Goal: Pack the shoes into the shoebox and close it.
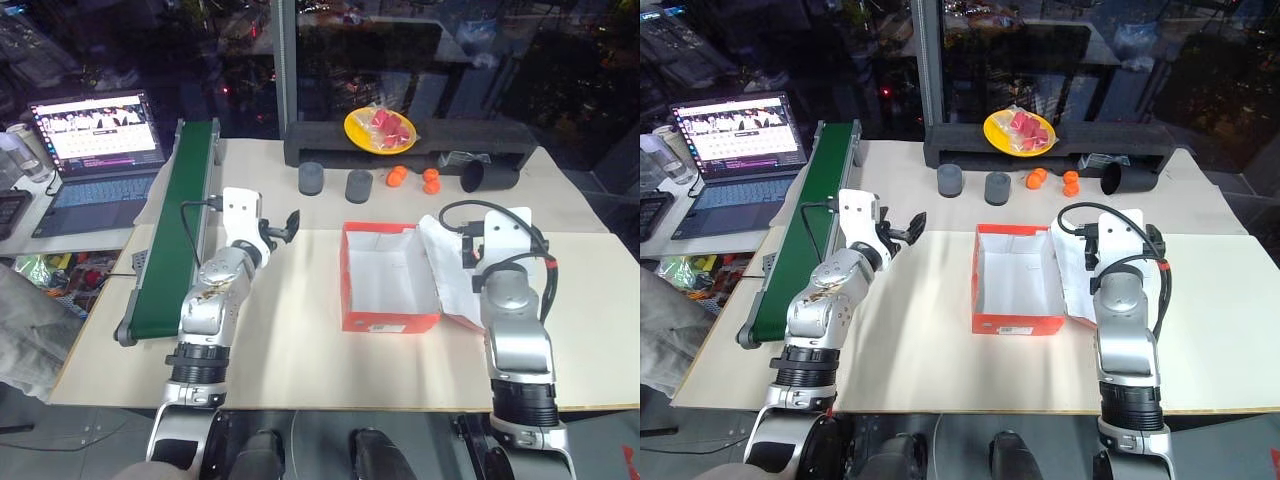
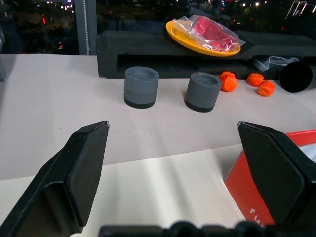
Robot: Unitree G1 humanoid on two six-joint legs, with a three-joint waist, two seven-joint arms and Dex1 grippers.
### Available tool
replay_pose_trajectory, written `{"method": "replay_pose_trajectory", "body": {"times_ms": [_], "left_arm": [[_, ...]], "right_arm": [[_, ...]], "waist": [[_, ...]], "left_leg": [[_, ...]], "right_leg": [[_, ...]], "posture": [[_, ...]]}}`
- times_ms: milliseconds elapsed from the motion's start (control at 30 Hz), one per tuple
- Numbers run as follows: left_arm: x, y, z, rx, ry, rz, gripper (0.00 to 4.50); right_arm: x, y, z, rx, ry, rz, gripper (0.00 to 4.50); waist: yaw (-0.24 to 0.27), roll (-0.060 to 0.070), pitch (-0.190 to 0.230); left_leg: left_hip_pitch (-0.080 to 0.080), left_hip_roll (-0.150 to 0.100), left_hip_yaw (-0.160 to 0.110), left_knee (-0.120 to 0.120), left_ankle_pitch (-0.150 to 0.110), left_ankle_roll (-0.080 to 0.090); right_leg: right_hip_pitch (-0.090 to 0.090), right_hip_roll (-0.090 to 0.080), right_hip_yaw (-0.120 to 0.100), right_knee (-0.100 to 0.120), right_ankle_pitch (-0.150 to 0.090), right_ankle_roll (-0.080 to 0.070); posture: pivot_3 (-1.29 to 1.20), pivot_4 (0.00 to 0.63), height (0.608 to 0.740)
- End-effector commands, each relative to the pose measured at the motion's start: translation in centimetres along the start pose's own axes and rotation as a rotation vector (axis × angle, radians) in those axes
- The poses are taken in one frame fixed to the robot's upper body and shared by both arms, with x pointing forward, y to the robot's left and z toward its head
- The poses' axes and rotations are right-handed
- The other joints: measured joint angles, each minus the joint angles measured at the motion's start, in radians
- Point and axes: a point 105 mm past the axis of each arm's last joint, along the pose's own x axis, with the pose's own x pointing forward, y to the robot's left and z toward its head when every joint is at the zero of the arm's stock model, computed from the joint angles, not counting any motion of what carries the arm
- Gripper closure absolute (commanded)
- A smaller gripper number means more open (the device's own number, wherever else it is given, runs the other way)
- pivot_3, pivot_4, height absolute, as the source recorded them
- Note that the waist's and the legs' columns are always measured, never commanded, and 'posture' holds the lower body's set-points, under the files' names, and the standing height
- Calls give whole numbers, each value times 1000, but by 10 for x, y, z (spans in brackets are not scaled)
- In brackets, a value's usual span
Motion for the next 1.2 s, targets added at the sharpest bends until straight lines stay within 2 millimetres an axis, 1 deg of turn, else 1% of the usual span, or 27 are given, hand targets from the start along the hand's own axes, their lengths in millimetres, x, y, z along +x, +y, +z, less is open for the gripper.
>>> {"method": "replay_pose_trajectory", "body": {"times_ms": [33, 67, 133, 200, 267, 300, 367, 400, 467, 533, 667, 733, 833, 1067, 1200], "left_arm": [[6, -7, 11, 108, -46, -51, 33], [5, -12, 13, 160, -57, -89, 33], [2, -16, 18, 212, -79, -139, 33], [0, 7, 22, 205, -63, -56, 33], [-2, 42, 19, 165, -6, 81, 33], [-5, 64, 14, 154, 48, 172, 33], [-13, 93, 5, 82, 134, 290, 33], [-17, 103, 2, 61, 171, 334, 33], [-21, 112, 5, 45, 184, 362, 33], [-24, 120, 13, 61, 171, 380, 33], [-30, 139, 13, 34, 190, 452, 33], [-30, 143, 12, 46, 203, 461, 33], [-29, 142, 10, 57, 221, 450, 33], [-22, 134, 13, 57, 219, 418, 33], [-17, 130, 8, 57, 230, 408, 33]], "right_arm": [[-8, 1, 18, 42, -47, 80, 0], [-13, 16, 24, 90, -51, 223, 0], [-27, 43, 43, 177, -87, 490, 0], [-54, 67, 64, 249, -123, 773, 0], [-87, 83, 83, 269, -167, 1036, 0], [-106, 88, 91, 279, -187, 1166, 0], [-138, 94, 99, 283, -218, 1366, 0], [-148, 95, 100, 282, -221, 1429, 0], [-155, 95, 101, 281, -212, 1485, 0], [-157, 100, 96, 260, -187, 1504, 0], [-149, 111, 79, 203, -121, 1460, 0], [-144, 114, 74, 215, -94, 1434, 0], [-144, 117, 71, 209, -84, 1426, 0], [-150, 118, 59, 195, -50, 1425, 0], [-149, 116, 56, 198, -38, 1416, 0]], "waist": [[1, 0, 0], [1, 0, 0], [-1, 0, 0], [-3, 0, 0], [-6, 0, 0], [-4, 0, 0], [-5, 0, 0], [-5, 0, 0], [-1, 0, 0], [10, -1, 1], [24, -2, 1], [25, -2, 1], [27, -2, 1], [27, -2, 1], [27, -2, 1]], "left_leg": [[0, 0, 0, 0, 0, 0], [0, 0, 0, 0, 0, 0], [0, 0, 0, 0, 0, 0], [0, 0, 0, 0, 0, 0], [0, 1, 0, 0, 0, 0], [0, 2, -1, 0, 0, 0], [0, 3, -3, 0, 0, 0], [0, 3, -3, 0, 0, 0], [0, 3, -4, 0, 0, 0], [0, 1, -4, 0, 0, 0], [-1, 1, -4, 1, 0, 0], [-1, 1, -4, 1, 0, 0], [-1, 1, -4, 1, 0, 0], [-2, 1, -4, 1, 0, 0], [-2, 1, -4, 1, 0, 0]], "right_leg": [[0, 0, 0, 0, 0, 0], [0, 0, 0, 0, 0, 0], [0, 0, 0, 0, 0, 0], [0, 0, 0, 0, 0, 0], [0, 0, 0, 0, 0, 0], [0, 1, 0, 0, 0, 0], [0, 2, -2, 0, 0, 0], [0, 3, -2, 0, 0, 0], [1, 3, -3, 0, 0, 0], [1, 1, -4, 0, 0, 0], [1, -1, -6, -1, 0, 0], [0, 0, -6, -1, 0, 0], [0, 0, -6, 0, 0, -1], [0, 0, -6, 0, 0, -1], [0, 0, -6, 0, 0, -1]], "posture": [[0, 150, 740], [0, 150, 740], [0, 150, 740], [0, 150, 740], [0, 150, 740], [0, 150, 740], [0, 150, 740], [0, 150, 740], [0, 150, 740], [0, 150, 740], [0, 150, 740], [0, 150, 740], [0, 150, 740], [0, 150, 740], [0, 150, 740]]}}
